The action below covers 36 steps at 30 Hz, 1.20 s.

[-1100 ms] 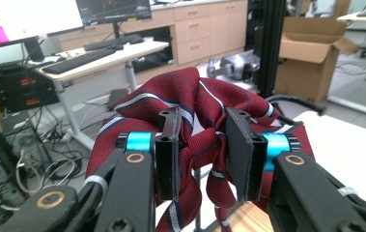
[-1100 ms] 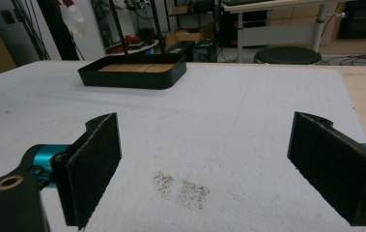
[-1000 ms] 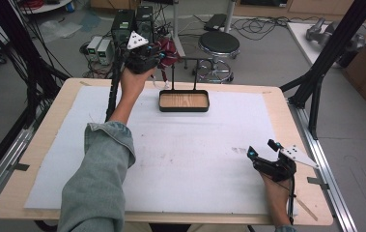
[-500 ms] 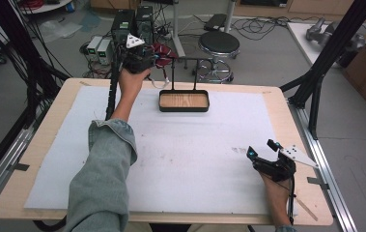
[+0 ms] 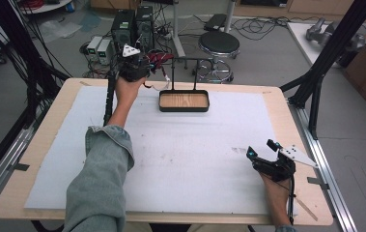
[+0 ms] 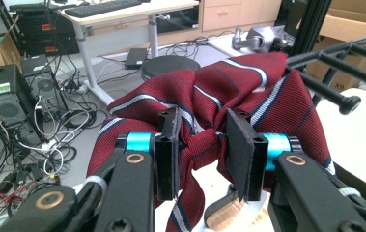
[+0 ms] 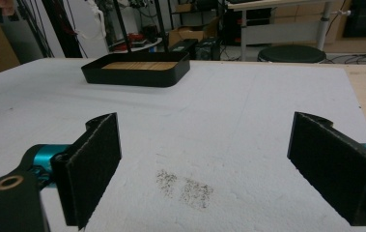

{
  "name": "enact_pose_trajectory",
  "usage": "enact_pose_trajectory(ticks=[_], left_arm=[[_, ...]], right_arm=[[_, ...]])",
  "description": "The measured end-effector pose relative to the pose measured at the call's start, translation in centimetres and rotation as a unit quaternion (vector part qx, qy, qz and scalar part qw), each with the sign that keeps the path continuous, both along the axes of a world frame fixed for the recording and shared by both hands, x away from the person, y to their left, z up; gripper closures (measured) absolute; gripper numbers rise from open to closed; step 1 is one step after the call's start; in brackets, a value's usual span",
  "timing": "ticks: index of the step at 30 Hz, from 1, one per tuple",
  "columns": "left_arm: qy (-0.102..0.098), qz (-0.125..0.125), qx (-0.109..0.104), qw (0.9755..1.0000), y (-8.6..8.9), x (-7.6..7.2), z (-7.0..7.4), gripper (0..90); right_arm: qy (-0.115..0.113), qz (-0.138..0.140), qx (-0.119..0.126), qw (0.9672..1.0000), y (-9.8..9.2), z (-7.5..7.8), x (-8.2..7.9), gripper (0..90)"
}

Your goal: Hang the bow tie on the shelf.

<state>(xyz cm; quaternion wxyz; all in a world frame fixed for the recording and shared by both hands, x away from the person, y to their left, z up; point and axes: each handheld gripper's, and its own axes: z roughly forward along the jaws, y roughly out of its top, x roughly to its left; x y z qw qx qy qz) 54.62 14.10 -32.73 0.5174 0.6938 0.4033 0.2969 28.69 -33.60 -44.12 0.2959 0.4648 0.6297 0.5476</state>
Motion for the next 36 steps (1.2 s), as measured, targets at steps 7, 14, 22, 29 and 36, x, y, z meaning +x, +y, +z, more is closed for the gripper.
enact_pose_trajectory(ticks=[7,14,22,29,36], left_arm=[[0.008,0.0,0.003,1.0,0.2,0.1,-1.2,66.7],[0.018,-0.005,0.001,0.9998,-0.2,0.3,-2.1,65.1],[0.012,-0.008,-0.003,0.9999,-0.6,0.4,-2.8,64.4],[0.012,-0.006,-0.007,0.9999,-0.5,0.4,-3.1,60.6],[0.012,-0.007,-0.006,0.9999,-0.2,0.3,-3.2,59.0]], right_arm=[[0.001,0.0,0.0,1.0,0.0,0.0,0.0,10.9],[0.003,0.001,0.001,1.0,0.0,0.0,0.0,10.9],[0.003,0.002,0.001,1.0,0.0,0.0,0.0,10.9],[0.003,0.001,0.001,1.0,0.0,0.0,0.0,10.9],[0.003,0.001,0.0,1.0,0.0,0.0,0.0,10.9]])
